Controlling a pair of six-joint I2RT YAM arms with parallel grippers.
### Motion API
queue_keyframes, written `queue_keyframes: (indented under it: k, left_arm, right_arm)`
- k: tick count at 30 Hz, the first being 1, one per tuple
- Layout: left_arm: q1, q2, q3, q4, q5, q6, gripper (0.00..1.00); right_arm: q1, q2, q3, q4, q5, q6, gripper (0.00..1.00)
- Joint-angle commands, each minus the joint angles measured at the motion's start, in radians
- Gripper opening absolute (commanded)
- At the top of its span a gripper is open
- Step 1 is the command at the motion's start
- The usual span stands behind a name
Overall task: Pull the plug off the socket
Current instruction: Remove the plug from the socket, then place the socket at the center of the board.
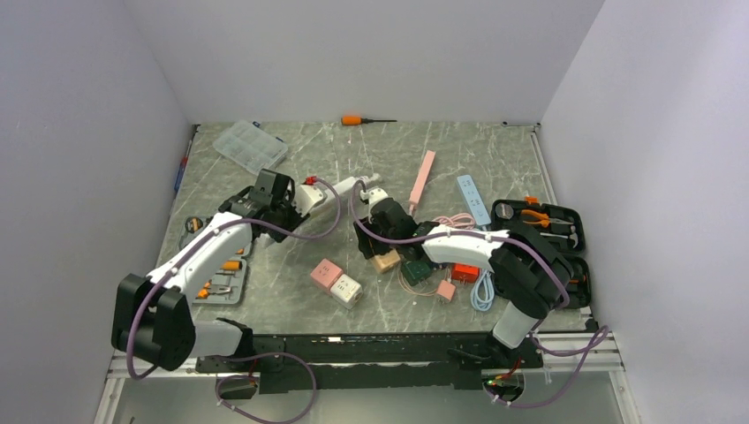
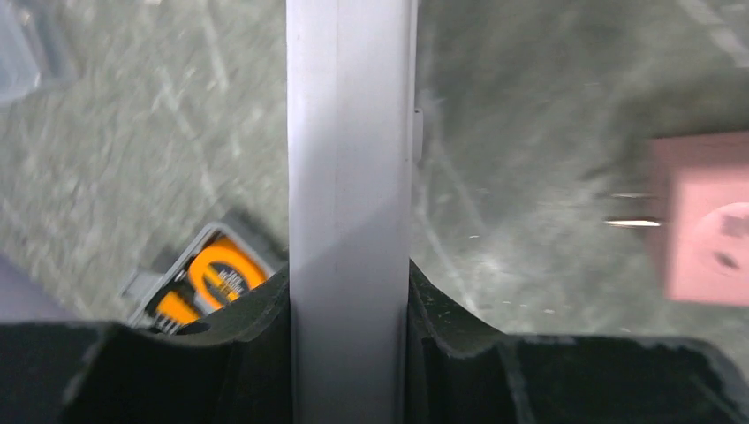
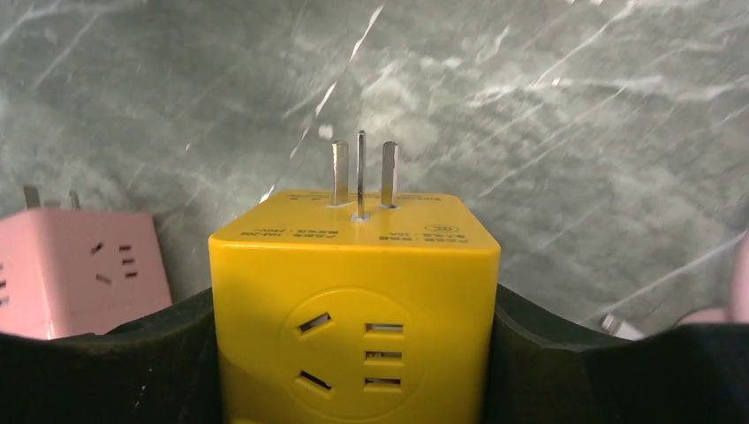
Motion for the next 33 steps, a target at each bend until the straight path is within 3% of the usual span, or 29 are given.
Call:
queue_keyframes:
  k: [1, 5, 7, 15, 18, 24, 33]
  left_arm:
    - [0.010, 0.033, 0.027, 0.130, -0.199, -0.039, 0.00]
    - [0.008, 0.028, 0.024, 0.129, -0.111, -0.023, 0.00]
    - [0.006, 0.019, 0.013, 0.137, -0.049, -0.010, 0.00]
    - [0.006, 0.112, 0.058, 0.091, 0.126, 0.024, 0.00]
    - [0.005, 0.158, 0.082, 0.097, 0.149, 0.025, 0.00]
    - [0.004, 0.283, 0.157, 0.091, 0.169, 0.027, 0.02]
    - [-0.001, 0.390, 0.143, 0.095, 0.214, 0.050, 0.39]
  right_arm:
    - [0.023, -0.089, -0.038, 0.038, 0.007, 0.055, 0.14]
    - [0.029, -0.091, -0.063, 0.040, 0.014, 0.068, 0.15]
    - [0.029, -0.082, -0.061, 0.038, 0.012, 0.061, 0.21]
    - [0.027, -0.073, -0.092, 0.020, 0.041, 0.086, 0.85]
    - [0.028, -0.128, -0.118, 0.021, 0.054, 0.104, 0.99]
    - [0.028, -0.277, -0.150, -0.019, 0.087, 0.147, 1.00]
    - [0.030, -0.662, -0.185, -0.303, 0.101, 0.326, 1.00]
